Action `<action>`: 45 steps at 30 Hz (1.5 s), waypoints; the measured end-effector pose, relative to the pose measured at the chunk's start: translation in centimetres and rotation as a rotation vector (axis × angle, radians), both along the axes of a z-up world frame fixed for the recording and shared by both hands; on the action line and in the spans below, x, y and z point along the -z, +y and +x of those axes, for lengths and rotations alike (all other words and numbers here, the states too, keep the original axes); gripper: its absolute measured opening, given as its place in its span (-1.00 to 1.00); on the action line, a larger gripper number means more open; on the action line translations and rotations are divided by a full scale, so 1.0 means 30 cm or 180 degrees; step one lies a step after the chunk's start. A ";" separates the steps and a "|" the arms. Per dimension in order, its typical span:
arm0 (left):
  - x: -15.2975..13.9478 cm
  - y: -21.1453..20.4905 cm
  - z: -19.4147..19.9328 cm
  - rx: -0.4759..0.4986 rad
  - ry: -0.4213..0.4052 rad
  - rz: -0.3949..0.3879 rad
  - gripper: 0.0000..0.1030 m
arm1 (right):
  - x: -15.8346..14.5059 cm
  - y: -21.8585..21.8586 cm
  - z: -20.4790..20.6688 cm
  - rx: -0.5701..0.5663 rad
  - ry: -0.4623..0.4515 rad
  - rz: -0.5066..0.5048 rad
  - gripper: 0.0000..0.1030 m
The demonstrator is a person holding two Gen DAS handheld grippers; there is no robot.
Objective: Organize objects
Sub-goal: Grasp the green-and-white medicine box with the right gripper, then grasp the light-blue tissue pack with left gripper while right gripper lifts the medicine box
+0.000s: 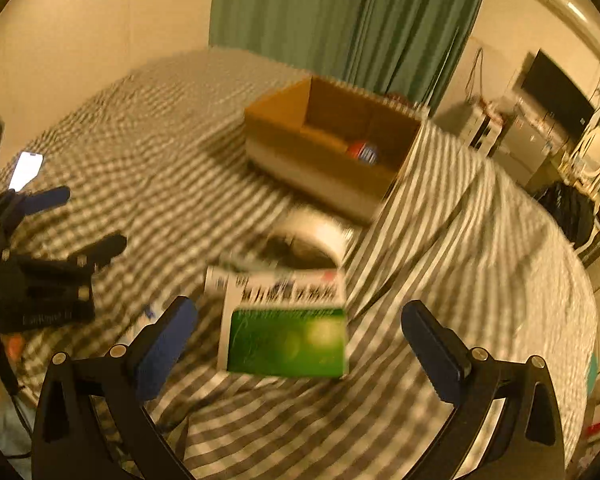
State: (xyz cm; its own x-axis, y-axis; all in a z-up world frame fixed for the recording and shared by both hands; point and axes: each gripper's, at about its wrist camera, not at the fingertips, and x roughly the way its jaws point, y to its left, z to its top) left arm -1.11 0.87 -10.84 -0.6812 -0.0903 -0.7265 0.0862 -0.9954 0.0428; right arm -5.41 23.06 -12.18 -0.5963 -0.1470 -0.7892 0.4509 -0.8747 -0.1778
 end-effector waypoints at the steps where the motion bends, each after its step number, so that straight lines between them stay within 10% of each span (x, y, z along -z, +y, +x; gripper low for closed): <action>1: 0.035 0.018 0.022 -0.0001 -0.0047 -0.0032 0.93 | 0.020 -0.004 0.002 0.0001 -0.0037 0.0033 0.99; 21: 0.302 0.135 0.046 0.0564 -0.0938 0.0365 0.93 | 0.215 -0.031 -0.052 0.0138 -0.0354 0.0369 0.99; 24: 0.323 0.143 0.046 0.0588 -0.1004 0.0361 0.60 | 0.220 -0.025 -0.055 0.0159 -0.0388 0.0359 0.99; 28: 0.323 0.153 0.060 0.0701 -0.0995 0.0458 0.03 | 0.219 -0.025 -0.046 0.0124 -0.0380 0.0387 0.95; 45: 0.131 0.151 0.052 0.0810 -0.0535 0.0524 0.02 | -0.037 -0.036 0.015 -0.0173 0.0255 0.0215 0.81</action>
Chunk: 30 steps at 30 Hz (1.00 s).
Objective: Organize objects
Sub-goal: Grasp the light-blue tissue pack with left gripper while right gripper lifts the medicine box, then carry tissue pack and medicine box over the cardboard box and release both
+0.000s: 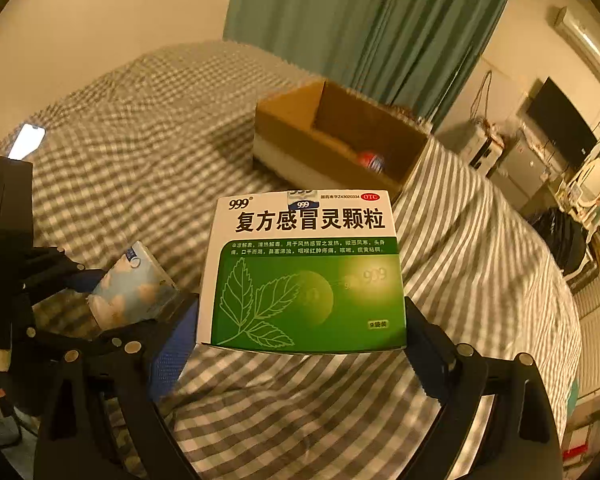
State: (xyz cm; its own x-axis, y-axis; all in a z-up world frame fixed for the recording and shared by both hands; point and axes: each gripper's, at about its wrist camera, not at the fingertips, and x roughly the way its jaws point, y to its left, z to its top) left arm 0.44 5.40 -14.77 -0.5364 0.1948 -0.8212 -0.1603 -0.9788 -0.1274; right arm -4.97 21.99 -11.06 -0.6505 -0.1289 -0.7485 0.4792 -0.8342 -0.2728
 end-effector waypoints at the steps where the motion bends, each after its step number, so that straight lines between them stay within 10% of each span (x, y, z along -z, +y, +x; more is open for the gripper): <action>1: -0.025 -0.008 -0.015 -0.0005 0.0051 0.0005 0.02 | -0.017 0.000 -0.005 0.0003 0.0045 -0.0014 0.81; 19: -0.538 -0.095 -0.614 -0.0298 0.1319 -0.0210 0.02 | -0.439 0.013 -0.424 0.0232 0.0840 -0.0815 0.81; 30: -0.327 -0.096 -0.973 -0.0231 0.0960 -0.0187 0.02 | -0.221 -0.033 -0.837 0.0481 0.0434 -0.1040 0.81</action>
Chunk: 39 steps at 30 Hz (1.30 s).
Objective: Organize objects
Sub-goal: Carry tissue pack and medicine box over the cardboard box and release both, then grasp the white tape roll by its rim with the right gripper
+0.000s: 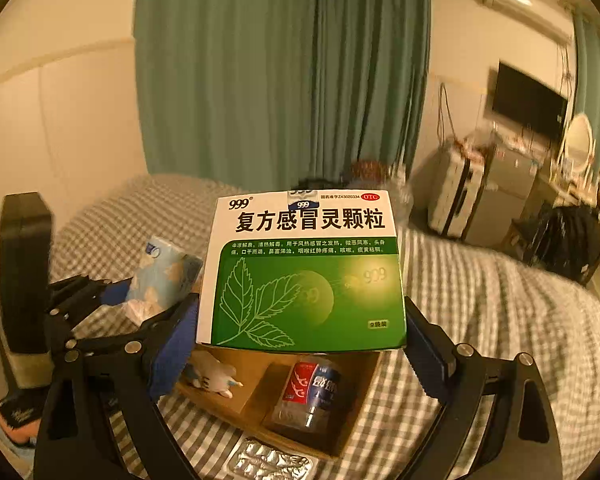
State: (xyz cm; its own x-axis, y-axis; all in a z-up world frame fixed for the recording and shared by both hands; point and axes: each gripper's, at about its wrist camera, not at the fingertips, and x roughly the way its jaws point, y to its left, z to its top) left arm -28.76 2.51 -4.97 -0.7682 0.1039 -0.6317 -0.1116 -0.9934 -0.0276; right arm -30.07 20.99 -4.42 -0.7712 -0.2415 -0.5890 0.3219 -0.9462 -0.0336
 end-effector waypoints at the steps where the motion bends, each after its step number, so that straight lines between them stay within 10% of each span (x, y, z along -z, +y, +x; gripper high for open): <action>1: 0.028 0.004 -0.015 0.0037 -0.0040 -0.0001 0.02 | 0.038 0.001 -0.026 0.0015 -0.0077 -0.0022 0.81; 11: 0.161 0.038 -0.073 0.0216 -0.0286 0.0052 0.15 | 0.112 0.026 -0.047 0.0126 -0.0116 -0.0041 0.99; 15: 0.067 0.024 0.019 0.0167 -0.0137 -0.0040 0.75 | 0.022 0.030 0.036 0.0193 0.0098 -0.0019 0.99; 27: -0.168 -0.058 0.352 0.0013 0.0258 -0.0092 1.00 | -0.174 0.068 0.348 0.0084 0.0010 0.0050 0.99; 39: 0.088 -0.136 0.549 -0.0154 -0.0039 -0.0038 1.00 | 0.229 0.042 0.483 0.0168 -0.0807 0.0050 0.99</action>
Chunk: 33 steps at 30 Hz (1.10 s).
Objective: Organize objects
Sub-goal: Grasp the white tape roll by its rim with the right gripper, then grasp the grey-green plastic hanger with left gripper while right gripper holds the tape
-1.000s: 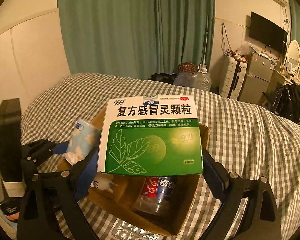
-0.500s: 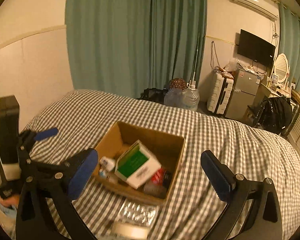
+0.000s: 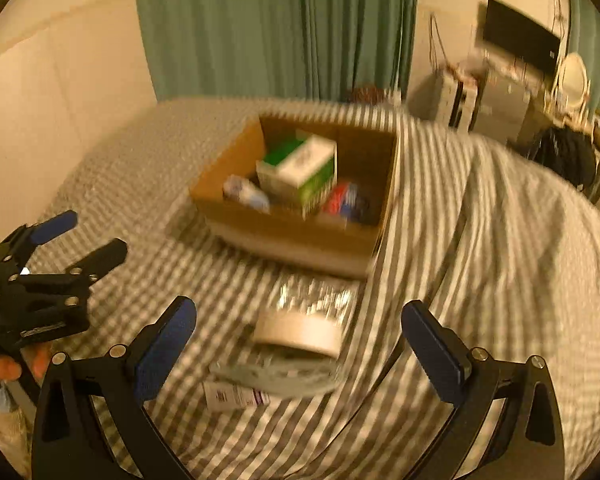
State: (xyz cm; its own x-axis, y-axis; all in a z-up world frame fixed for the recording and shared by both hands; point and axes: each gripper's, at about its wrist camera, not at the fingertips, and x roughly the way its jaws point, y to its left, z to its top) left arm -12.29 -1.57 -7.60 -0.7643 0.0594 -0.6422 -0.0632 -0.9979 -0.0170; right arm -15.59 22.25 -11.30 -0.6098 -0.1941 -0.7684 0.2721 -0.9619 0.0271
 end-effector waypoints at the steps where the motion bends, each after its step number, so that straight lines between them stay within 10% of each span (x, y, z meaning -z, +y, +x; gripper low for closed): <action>1: 0.037 -0.005 0.013 -0.0009 -0.0039 0.0031 1.00 | 0.033 -0.008 -0.001 0.0002 -0.0051 0.0018 0.99; 17: 0.321 -0.028 -0.017 -0.0098 -0.0535 0.0013 1.00 | 0.339 -0.056 -0.146 0.0090 -0.0689 0.0253 0.85; 33: 0.252 0.282 0.054 0.0492 -0.0570 -0.0111 1.00 | 0.030 0.153 -0.006 0.0330 0.0189 -0.0028 0.66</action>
